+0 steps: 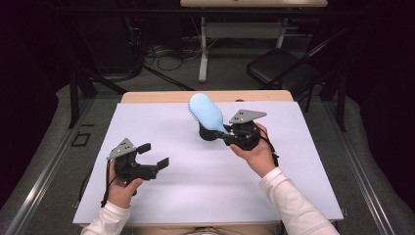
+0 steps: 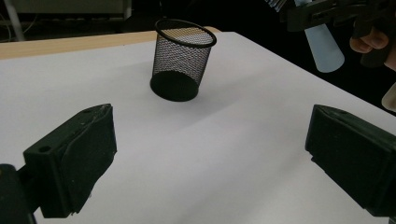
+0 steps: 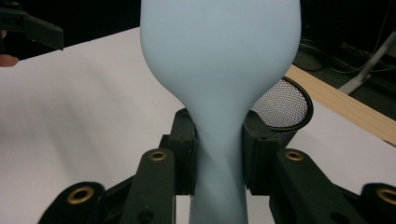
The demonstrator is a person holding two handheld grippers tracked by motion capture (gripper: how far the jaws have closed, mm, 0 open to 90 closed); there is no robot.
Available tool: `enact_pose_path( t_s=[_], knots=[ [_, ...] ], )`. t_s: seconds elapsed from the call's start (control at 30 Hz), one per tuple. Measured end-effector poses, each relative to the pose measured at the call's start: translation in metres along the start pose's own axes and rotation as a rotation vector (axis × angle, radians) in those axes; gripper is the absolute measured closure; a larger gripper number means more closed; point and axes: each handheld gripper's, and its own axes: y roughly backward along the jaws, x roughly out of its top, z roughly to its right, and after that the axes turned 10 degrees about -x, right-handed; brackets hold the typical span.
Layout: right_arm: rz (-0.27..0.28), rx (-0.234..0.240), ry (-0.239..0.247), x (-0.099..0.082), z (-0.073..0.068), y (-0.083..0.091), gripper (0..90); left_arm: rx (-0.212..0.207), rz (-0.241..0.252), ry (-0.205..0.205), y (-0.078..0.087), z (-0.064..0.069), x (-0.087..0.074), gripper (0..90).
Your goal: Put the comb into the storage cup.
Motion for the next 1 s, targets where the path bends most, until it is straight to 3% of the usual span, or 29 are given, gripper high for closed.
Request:
enact_pose_path(
  t_s=[0.57,1.0],
  knots=[
    [0.035,-0.006,0.0,0.003,0.0,0.003,69.5,-0.041,-0.017,-0.03,-0.014,0.003,0.035,2.1],
    [0.047,-0.005,-0.001,0.006,-0.002,0.003,69.5,-0.055,-0.053,0.008,-0.023,0.001,0.055,2.0]
  ],
)
